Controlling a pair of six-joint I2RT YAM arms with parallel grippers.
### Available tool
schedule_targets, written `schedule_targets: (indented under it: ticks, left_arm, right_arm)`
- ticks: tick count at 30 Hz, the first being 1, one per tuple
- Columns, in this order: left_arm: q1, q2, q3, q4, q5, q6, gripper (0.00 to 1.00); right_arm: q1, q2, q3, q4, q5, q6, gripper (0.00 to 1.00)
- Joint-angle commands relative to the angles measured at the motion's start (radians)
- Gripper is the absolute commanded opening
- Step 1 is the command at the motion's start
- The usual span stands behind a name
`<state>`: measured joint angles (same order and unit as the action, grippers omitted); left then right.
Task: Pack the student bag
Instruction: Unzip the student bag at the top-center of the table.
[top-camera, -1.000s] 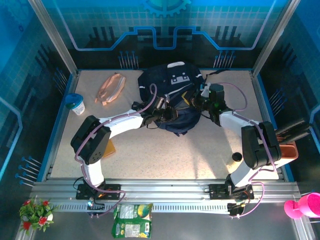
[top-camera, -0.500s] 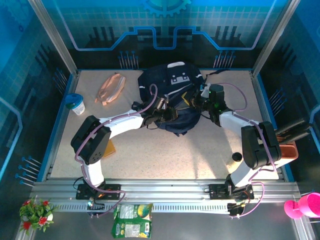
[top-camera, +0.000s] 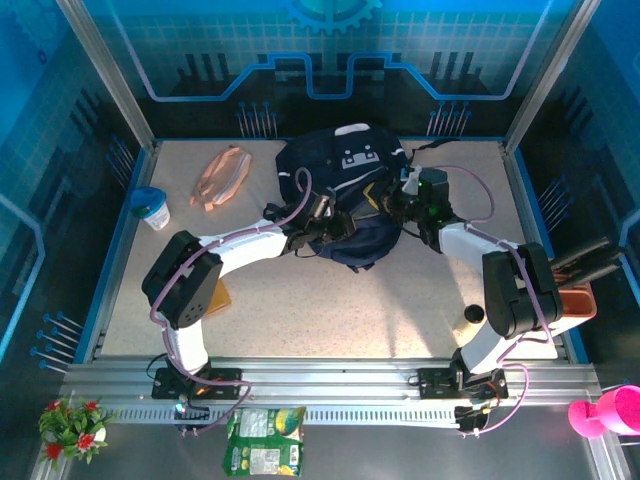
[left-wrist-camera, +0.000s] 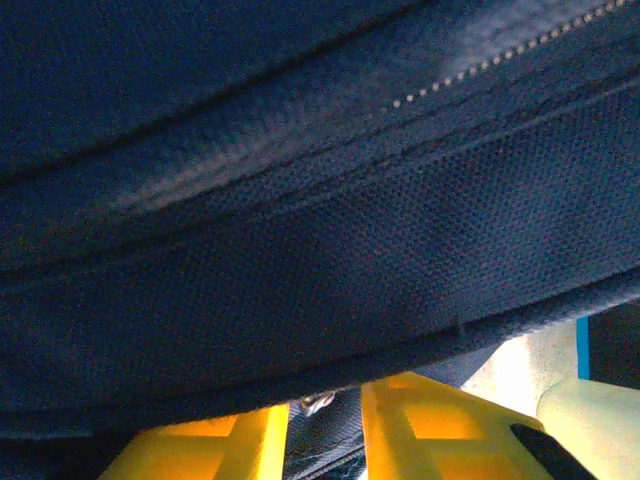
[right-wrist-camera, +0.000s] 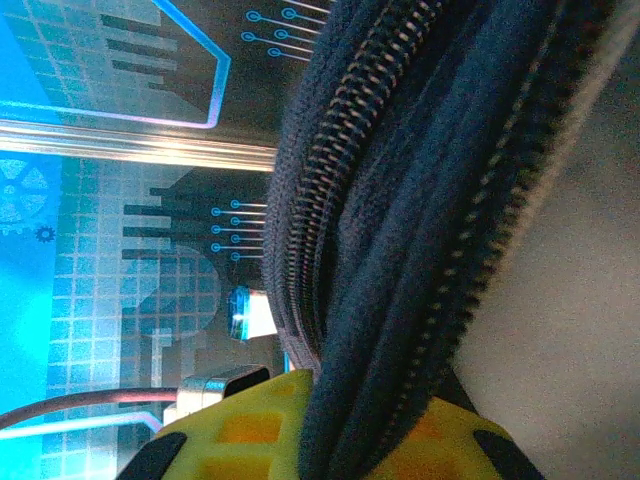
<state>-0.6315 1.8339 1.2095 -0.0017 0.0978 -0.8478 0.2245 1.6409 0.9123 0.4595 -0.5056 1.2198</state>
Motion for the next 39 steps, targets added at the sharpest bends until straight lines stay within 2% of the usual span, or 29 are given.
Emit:
schedule_targets:
  ticks: [1, 11, 15, 22, 25, 29, 33, 35, 39]
  left_arm:
    - [-0.004, 0.028, 0.022, 0.044, -0.043, -0.051, 0.24]
    - [-0.001, 0.006, 0.039, -0.131, -0.089, -0.014, 0.01]
    - [0.020, -0.035, 0.031, -0.228, 0.005, 0.086, 0.00]
    - [0.110, -0.085, 0.034, -0.436, 0.219, 0.372, 0.00]
    - [0.148, -0.066, 0.061, -0.535, 0.208, 0.489, 0.00]
    - [0.193, -0.040, 0.097, -0.612, 0.134, 0.611, 0.00]
    - [0.233, 0.022, 0.199, -0.686, 0.003, 0.704, 0.00]
    - [0.254, 0.056, 0.250, -0.694, -0.045, 0.734, 0.00]
    - [0.296, 0.128, 0.338, -0.668, -0.045, 0.782, 0.00]
  right_arm:
    - [0.022, -0.033, -0.003, 0.097, -0.054, 0.008, 0.12]
    - [0.006, -0.048, -0.004, 0.026, -0.007, -0.048, 0.11]
    - [-0.019, -0.062, -0.011, -0.008, 0.021, -0.074, 0.08]
    - [-0.065, -0.096, -0.026, -0.010, 0.027, -0.075, 0.03]
    - [-0.080, -0.115, -0.027, -0.004, 0.033, -0.071, 0.02]
    - [-0.090, -0.151, -0.055, -0.031, 0.044, -0.080, 0.01]
    - [-0.093, -0.187, -0.045, -0.126, 0.069, -0.122, 0.01]
    - [-0.091, -0.203, -0.039, -0.166, 0.073, -0.146, 0.01]
    - [-0.092, -0.226, -0.045, -0.216, 0.078, -0.169, 0.01]
